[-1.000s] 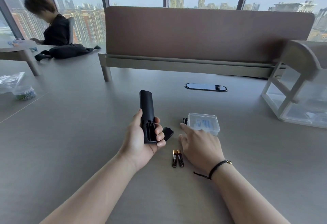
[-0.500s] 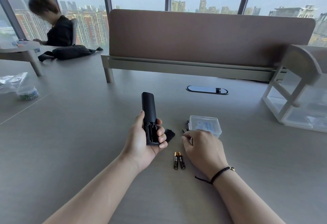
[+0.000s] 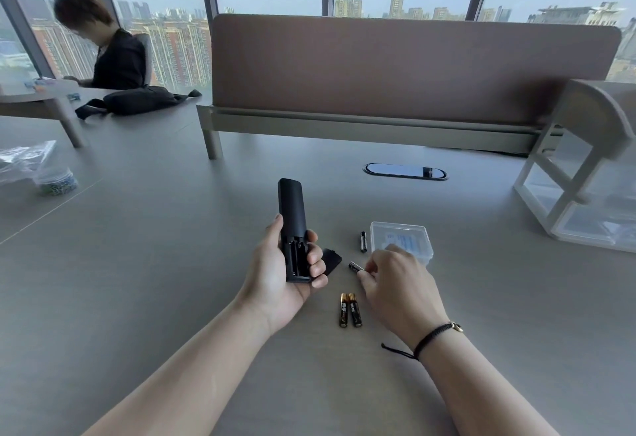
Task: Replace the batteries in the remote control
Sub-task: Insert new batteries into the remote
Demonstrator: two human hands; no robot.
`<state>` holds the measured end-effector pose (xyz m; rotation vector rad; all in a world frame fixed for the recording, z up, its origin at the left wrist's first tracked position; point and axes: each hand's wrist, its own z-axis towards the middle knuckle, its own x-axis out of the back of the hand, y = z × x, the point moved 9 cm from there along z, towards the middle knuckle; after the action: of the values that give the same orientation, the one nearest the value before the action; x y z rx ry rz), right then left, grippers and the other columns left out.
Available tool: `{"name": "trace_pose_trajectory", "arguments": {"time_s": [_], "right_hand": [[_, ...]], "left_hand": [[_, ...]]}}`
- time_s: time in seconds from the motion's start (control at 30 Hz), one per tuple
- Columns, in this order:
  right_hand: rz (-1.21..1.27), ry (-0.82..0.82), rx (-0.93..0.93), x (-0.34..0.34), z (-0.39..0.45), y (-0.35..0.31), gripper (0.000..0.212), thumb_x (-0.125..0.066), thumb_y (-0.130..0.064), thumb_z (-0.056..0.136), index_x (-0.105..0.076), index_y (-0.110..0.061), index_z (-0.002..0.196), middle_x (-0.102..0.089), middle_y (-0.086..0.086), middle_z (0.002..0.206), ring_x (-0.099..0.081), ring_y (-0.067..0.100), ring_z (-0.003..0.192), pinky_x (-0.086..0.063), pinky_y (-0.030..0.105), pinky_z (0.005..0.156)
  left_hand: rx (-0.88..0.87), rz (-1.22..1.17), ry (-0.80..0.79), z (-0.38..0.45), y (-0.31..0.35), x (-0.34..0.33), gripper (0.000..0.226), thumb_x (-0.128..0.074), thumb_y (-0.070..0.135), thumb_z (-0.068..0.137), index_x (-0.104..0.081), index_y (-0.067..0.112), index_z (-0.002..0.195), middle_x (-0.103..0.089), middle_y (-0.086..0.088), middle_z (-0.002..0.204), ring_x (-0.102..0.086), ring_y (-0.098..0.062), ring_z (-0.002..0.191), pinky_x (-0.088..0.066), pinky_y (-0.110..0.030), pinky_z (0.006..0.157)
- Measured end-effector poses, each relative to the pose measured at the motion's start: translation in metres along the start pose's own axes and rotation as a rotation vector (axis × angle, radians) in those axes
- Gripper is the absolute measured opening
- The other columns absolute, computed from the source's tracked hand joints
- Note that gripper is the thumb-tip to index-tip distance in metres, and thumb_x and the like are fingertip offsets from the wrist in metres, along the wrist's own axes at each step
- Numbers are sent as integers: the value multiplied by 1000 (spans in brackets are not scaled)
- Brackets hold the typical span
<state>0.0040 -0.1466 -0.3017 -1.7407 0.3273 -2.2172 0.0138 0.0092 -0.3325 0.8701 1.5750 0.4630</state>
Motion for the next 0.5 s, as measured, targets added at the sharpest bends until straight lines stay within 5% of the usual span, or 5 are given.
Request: {"name": "trace_pose_trajectory", "arguments": {"time_s": [0.23, 0.4, 0.5], "right_hand": [[-29, -99, 146, -1, -7, -16, 25, -50, -26, 97, -60, -26, 120, -61, -3, 113, -63, 26, 99, -53, 36, 73], [65, -113, 162, -2, -5, -13, 25, -48, -21, 98, -63, -25, 117, -57, -2, 104, -62, 26, 91, -54, 41, 74], [277, -46, 156, 6, -1, -11, 24, -53, -18, 97, -62, -25, 118, -56, -6, 89, -55, 9, 78, -48, 21, 71]], "left_hand": [[-7, 17, -3, 1, 0, 1, 51, -41, 57, 93, -54, 9, 79, -40, -6, 59, -36, -21, 48, -28, -29, 46], [-2, 0, -5, 1, 1, 1, 51, -41, 57, 93, -55, 10, 79, -39, -6, 61, -36, -20, 49, -28, -29, 47], [10, -31, -11, 0, 1, 0, 51, -41, 57, 93, -55, 10, 80, -39, -5, 62, -36, -20, 50, -28, -29, 48]]}}
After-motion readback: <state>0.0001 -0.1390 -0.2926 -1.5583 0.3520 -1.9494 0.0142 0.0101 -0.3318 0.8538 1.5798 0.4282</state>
